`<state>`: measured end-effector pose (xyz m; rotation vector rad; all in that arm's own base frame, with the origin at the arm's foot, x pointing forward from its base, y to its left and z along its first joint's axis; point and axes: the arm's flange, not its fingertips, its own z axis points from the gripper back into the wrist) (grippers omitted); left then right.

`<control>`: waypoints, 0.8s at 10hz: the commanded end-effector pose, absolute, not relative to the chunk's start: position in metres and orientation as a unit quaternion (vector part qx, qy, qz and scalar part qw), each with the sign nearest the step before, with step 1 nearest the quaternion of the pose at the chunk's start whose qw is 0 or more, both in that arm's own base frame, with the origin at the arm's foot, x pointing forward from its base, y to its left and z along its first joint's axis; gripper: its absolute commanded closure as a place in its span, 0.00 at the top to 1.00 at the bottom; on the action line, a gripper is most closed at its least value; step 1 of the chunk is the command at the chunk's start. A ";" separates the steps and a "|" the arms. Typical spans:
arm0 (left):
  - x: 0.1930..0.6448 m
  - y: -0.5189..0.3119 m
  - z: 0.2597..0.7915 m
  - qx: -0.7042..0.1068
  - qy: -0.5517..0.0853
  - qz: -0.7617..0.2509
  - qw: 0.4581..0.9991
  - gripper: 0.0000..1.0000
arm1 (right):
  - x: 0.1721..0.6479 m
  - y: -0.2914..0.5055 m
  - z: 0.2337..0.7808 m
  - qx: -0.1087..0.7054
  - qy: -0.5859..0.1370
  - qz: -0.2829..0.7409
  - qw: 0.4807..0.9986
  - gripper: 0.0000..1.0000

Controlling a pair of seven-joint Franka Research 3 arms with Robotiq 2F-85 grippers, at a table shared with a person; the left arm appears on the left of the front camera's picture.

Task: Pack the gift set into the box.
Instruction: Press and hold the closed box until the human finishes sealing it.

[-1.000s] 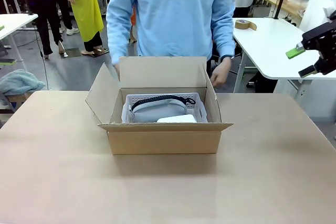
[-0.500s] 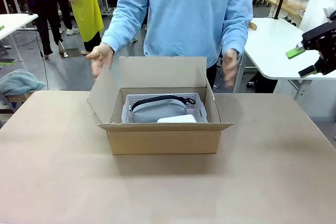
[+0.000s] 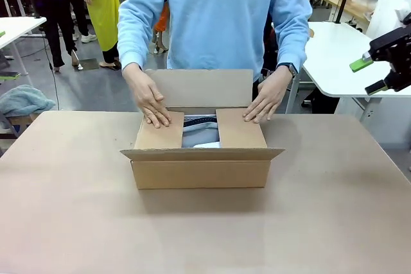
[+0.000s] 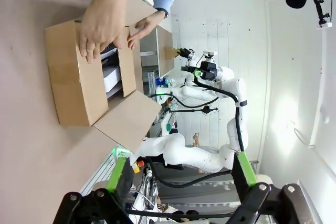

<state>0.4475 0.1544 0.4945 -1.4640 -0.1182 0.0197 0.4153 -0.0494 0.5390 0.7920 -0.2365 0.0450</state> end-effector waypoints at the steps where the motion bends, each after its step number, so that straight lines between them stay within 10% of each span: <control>1: 0.444 0.153 0.494 -0.666 -0.063 0.003 0.743 1.00 | 0.413 -0.049 0.537 0.382 -0.115 0.019 0.917 1.00; 8: 0.444 0.153 0.494 -0.666 -0.063 0.003 0.743 1.00 | 0.413 -0.049 0.537 0.382 -0.115 0.019 0.917 1.00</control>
